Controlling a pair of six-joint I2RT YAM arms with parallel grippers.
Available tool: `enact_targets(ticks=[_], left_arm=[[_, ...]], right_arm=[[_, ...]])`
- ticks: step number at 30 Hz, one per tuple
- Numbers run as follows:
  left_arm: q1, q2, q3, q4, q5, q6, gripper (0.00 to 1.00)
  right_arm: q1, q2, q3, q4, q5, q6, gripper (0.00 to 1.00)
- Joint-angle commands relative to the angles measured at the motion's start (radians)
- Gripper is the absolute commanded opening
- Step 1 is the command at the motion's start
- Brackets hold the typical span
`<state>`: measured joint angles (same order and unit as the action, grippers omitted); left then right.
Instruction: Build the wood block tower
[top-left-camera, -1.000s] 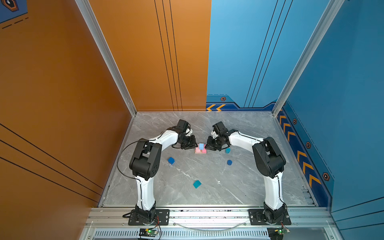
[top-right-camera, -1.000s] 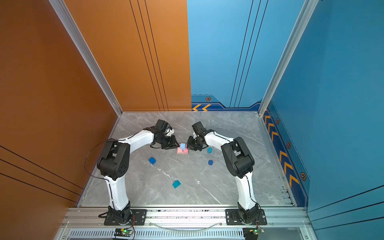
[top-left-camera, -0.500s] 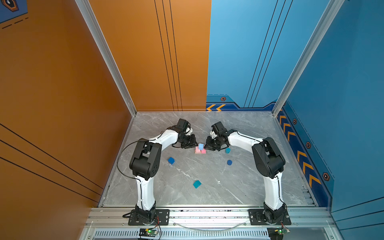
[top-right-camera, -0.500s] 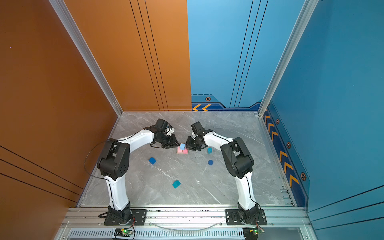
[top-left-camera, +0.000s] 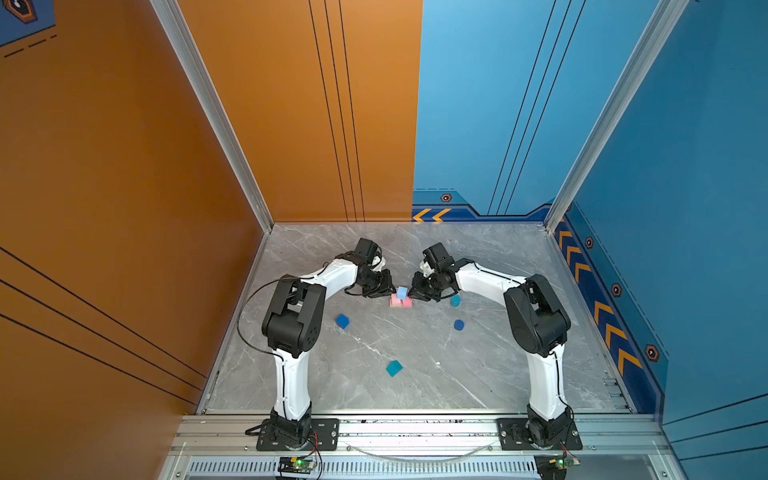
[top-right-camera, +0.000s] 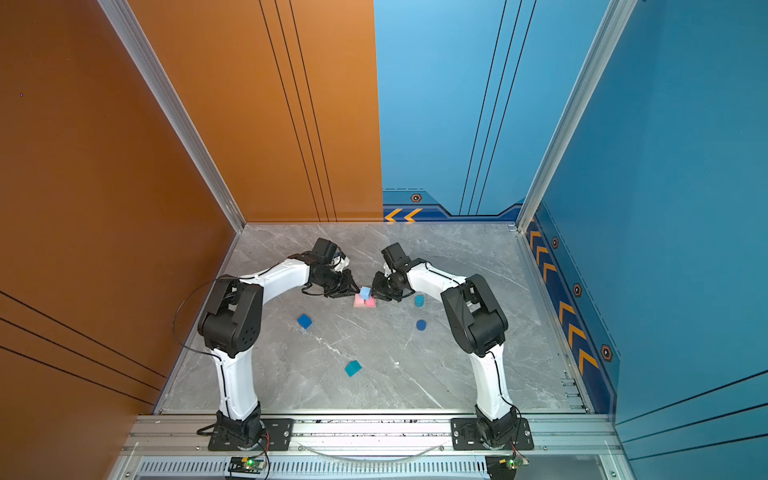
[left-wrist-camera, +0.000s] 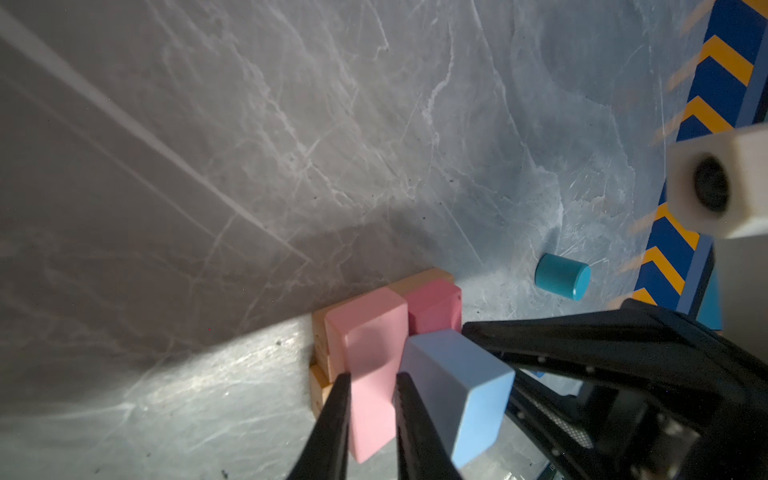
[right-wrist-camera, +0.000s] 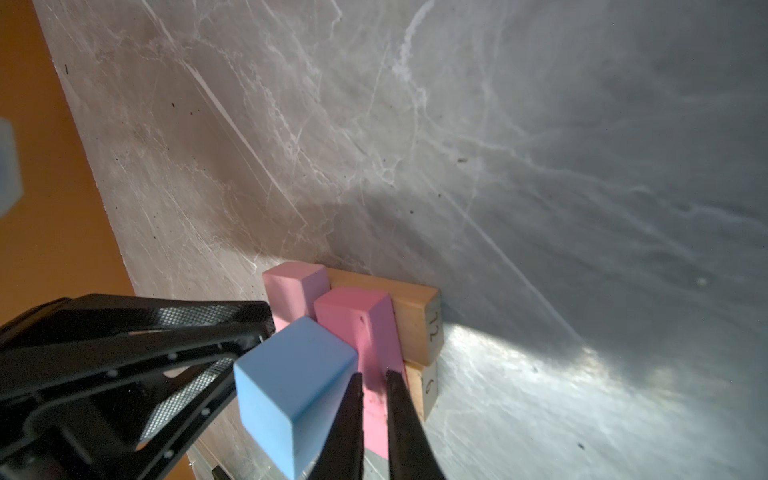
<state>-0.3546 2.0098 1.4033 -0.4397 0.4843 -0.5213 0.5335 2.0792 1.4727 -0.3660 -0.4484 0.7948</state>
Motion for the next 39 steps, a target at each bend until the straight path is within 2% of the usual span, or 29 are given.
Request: enact_targets(ticks=[1,21,32,39], left_arm=[[0.001,0.022,0.03,-0.023,0.033,0.013,0.22],[-0.007,0.02,0.034,-0.023,0.041,0.012,0.22],[0.0,0.007,0.031,-0.023,0.04,0.01,0.27],[0.008,-0.003,0.034,-0.023,0.037,0.011,0.27]], right_arm=[[0.008,-0.012,0.027,-0.013,0.004,0.021,0.14],[0.011,-0.012,0.027,-0.008,-0.001,0.03,0.15],[-0.004,-0.03,0.01,-0.018,0.013,0.025,0.24],[-0.012,-0.063,-0.009,-0.021,0.02,0.023,0.24]])
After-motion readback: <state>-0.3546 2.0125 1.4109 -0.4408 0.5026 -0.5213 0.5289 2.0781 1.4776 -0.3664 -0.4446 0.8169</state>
